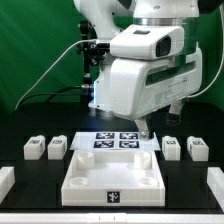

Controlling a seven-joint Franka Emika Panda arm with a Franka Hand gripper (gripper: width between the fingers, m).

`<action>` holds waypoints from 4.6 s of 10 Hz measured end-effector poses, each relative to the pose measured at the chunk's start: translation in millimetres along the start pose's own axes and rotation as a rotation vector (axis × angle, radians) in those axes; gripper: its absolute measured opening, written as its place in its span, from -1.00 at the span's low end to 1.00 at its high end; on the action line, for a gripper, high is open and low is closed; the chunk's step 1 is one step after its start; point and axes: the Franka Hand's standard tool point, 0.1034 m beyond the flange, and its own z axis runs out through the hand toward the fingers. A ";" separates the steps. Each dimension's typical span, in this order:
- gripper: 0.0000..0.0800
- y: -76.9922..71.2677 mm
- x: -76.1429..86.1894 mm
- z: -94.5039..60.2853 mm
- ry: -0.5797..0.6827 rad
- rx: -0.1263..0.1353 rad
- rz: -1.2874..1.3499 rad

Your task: Assemble one leg

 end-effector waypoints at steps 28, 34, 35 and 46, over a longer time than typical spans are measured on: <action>-0.85 -72.9 -144.2 105.7 0.001 0.047 -0.603; -0.85 -69.4 -135.0 104.4 0.008 0.038 -0.613; -0.85 -65.5 -121.1 103.6 0.022 0.022 -0.636; -0.85 -65.5 -27.9 103.2 0.078 0.015 -0.597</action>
Offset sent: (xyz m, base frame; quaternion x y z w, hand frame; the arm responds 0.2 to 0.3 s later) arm 0.0000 0.0000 0.0000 0.0000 0.0000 0.0000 1.0000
